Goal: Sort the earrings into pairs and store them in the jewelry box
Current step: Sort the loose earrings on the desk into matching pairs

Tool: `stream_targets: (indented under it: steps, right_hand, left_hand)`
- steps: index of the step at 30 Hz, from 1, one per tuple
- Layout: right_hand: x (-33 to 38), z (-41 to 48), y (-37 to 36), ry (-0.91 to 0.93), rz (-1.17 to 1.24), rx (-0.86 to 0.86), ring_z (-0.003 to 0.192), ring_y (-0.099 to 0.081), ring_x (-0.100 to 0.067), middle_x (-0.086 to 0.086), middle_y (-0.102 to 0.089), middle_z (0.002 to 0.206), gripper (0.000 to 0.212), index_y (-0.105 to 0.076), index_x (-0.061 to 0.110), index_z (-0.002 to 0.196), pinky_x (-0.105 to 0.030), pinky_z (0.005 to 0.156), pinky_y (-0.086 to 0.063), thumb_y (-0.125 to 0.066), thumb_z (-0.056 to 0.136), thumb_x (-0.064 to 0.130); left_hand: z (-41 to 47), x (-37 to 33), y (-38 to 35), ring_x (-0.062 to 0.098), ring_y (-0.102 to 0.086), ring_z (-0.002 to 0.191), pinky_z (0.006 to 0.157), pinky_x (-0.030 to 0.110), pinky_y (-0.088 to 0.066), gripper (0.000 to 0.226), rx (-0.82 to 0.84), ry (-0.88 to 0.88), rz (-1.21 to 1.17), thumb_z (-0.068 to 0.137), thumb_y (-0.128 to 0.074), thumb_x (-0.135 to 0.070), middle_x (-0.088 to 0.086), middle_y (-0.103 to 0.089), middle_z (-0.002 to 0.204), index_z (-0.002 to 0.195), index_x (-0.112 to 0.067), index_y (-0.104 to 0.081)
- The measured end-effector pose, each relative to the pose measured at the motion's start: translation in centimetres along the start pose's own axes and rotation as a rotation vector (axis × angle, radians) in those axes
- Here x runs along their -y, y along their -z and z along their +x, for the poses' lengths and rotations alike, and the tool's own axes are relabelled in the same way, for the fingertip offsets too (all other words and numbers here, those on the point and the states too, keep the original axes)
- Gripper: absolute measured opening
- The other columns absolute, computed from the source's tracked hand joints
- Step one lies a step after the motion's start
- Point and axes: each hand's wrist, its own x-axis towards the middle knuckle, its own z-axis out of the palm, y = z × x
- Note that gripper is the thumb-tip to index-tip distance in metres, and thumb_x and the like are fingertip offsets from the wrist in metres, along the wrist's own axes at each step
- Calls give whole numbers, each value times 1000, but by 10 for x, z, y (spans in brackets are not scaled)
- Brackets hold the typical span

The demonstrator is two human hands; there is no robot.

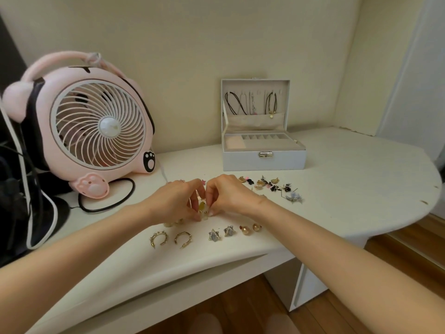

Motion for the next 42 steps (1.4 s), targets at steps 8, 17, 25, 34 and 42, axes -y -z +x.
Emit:
stream_targets:
  steps: [8, 17, 25, 34, 42]
  right_hand:
    - [-5, 1, 4, -24, 0, -40, 62, -51, -1, 11, -54, 66, 21, -65, 15, 73, -15, 54, -41, -78, 66, 1]
    - [-33, -3, 42, -88, 3, -122, 62, -53, -3, 7, -57, 66, 18, -68, 11, 78, -13, 57, -42, -78, 68, 1]
    - [-56, -9, 55, -146, -7, -144, 71, -59, -8, -1, -68, 81, 15, -72, 8, 84, -9, 59, -41, -74, 72, -1]
    - [-77, -6, 56, -235, -27, -183, 75, -58, -4, 7, -63, 78, 10, -74, 13, 82, -18, 67, -47, -72, 76, 5]
    - [-75, 4, 46, -283, -212, -238, 90, -61, -18, 1, -67, 94, 15, -64, 19, 76, -27, 68, -42, -77, 73, 25]
  left_hand:
    - [0, 3, 1, -3, -48, 67, 63, 20, -39, 39, -17, -2, -30, 74, -75, -26, -16, -61, 79, 103, -23, -50]
    - [11, -3, -1, 12, -54, 72, 70, 29, -44, 15, -156, -59, -108, 81, -69, -24, -5, -64, 82, 92, -21, -60]
    - [24, -21, -5, 2, -50, 68, 64, 25, -43, 9, -145, -95, -85, 83, -66, -28, -11, -62, 77, 84, -26, -57]
    - [39, -36, -13, 7, -52, 75, 63, 19, -41, 17, -118, -160, -67, 83, -66, -37, -16, -55, 78, 91, -22, -62]
    - [55, -43, -24, 9, -45, 84, 75, 28, -44, 14, -87, -165, -20, 82, -66, -33, -10, -51, 88, 91, -22, -64]
